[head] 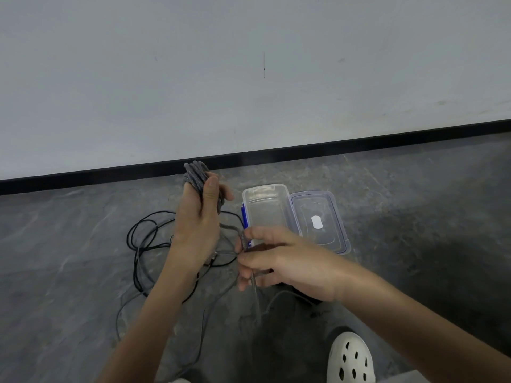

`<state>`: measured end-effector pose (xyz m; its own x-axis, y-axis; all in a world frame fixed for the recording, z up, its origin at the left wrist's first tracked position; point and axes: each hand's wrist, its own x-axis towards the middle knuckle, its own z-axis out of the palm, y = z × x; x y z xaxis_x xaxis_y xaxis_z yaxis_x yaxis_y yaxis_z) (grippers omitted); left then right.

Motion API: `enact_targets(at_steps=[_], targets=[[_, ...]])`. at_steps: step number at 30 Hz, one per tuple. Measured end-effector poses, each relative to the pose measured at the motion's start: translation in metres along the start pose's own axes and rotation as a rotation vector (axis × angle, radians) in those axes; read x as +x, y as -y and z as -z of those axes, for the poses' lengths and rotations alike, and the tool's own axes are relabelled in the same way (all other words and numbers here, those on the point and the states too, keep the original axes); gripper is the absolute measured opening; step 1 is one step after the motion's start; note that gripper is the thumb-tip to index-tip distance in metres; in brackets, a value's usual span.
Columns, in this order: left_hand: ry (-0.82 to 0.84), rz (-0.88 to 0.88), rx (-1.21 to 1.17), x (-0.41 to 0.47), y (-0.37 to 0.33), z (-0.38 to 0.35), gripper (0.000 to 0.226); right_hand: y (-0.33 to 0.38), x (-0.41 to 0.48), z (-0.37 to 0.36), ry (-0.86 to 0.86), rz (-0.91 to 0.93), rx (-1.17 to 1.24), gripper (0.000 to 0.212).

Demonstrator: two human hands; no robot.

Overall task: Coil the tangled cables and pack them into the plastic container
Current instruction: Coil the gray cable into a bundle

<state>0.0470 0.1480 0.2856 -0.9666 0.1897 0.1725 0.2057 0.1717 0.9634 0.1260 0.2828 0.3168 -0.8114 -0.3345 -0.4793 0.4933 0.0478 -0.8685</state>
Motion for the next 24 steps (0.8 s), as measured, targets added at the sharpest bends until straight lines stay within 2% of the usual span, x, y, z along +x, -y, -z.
enact_targets(at_steps=[3,5,9,12,16,20,24], targets=[[0.024,-0.036,0.171,0.000,0.006,0.002,0.023,-0.001,0.001,-0.002,-0.052,0.082,-0.008,0.012],[0.050,-0.030,0.231,0.000,0.008,0.003,0.024,0.000,0.002,-0.001,-0.134,0.154,-0.160,0.020],[0.156,0.065,0.345,-0.002,0.008,0.000,0.041,0.003,0.001,0.004,-0.306,0.286,-0.397,0.025],[0.274,0.111,0.426,-0.005,0.007,-0.003,0.038,0.002,0.000,0.010,-0.399,0.370,-0.519,0.026],[0.410,0.193,0.364,-0.008,0.004,-0.006,0.051,0.004,-0.002,0.018,-0.484,0.458,-0.616,0.027],[0.544,0.269,0.155,-0.015,-0.008,-0.009,0.062,0.003,0.001,0.027,-0.585,0.547,-0.711,0.026],[0.691,0.225,0.114,-0.015,-0.011,-0.008,0.049,0.004,0.008,0.038,-0.634,0.612,-0.783,0.025]])
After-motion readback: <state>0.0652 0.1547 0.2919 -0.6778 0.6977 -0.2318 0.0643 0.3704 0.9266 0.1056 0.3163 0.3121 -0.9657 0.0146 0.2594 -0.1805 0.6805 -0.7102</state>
